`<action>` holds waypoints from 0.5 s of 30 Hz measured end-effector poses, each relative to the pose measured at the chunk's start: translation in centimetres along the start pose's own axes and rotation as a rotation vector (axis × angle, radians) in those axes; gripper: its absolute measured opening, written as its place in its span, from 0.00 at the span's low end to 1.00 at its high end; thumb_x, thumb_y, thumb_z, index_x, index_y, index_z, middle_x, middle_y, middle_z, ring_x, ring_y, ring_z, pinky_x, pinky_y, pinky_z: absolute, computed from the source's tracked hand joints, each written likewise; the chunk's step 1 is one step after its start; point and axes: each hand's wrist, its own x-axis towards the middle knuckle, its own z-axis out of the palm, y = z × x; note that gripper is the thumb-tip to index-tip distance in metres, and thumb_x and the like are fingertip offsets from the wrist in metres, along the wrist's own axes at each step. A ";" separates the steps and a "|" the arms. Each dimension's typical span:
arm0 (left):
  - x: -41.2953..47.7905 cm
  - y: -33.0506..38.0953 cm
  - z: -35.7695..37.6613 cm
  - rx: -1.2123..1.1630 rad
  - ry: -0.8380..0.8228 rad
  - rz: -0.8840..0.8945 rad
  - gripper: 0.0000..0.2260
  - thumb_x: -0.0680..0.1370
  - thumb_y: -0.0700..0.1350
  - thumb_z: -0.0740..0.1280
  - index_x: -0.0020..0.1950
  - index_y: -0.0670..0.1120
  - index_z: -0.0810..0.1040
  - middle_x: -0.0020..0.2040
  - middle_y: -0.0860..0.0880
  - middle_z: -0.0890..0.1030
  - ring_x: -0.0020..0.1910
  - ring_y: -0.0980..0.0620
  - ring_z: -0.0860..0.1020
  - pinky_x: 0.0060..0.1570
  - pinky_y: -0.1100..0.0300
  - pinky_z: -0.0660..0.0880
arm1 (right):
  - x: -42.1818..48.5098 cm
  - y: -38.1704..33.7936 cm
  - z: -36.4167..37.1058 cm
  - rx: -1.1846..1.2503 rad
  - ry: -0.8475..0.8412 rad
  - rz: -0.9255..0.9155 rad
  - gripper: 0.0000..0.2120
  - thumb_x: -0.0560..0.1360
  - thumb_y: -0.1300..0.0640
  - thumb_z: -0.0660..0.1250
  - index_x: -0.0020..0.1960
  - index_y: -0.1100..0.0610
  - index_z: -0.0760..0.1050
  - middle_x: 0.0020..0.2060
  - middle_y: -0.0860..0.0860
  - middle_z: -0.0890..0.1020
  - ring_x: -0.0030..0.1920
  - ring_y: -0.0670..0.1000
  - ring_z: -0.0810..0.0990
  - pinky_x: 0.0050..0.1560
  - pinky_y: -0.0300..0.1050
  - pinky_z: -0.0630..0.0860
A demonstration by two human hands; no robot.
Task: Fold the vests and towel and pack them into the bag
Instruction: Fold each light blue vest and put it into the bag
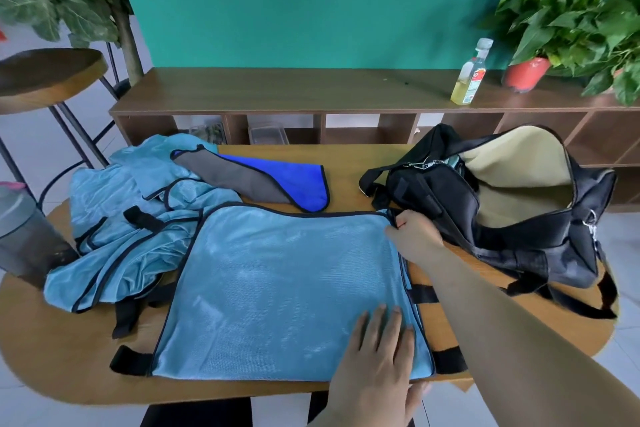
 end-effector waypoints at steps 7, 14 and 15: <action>-1.0 1.4 0.1 -0.252 0.067 0.063 0.20 0.73 0.54 0.64 0.63 0.54 0.81 0.71 0.54 0.78 0.73 0.48 0.76 0.69 0.47 0.76 | -1.8 1.1 -1.9 0.372 -0.042 0.095 0.19 0.74 0.56 0.71 0.38 0.51 0.60 0.36 0.53 0.63 0.38 0.54 0.64 0.40 0.51 0.63; -3.2 1.3 -4.3 -0.861 0.360 -0.137 0.19 0.84 0.46 0.62 0.74 0.57 0.76 0.73 0.65 0.74 0.75 0.61 0.70 0.73 0.60 0.68 | -3.4 0.3 -3.7 0.521 -0.087 0.148 0.15 0.75 0.56 0.73 0.40 0.53 0.66 0.39 0.55 0.69 0.41 0.54 0.71 0.41 0.51 0.73; -3.8 1.2 -6.1 -1.022 0.332 -0.197 0.19 0.85 0.43 0.62 0.74 0.60 0.76 0.72 0.67 0.75 0.74 0.63 0.71 0.72 0.65 0.68 | -3.7 -0.1 -3.9 0.559 -0.095 0.142 0.14 0.76 0.56 0.73 0.41 0.54 0.67 0.39 0.55 0.71 0.41 0.54 0.73 0.42 0.50 0.76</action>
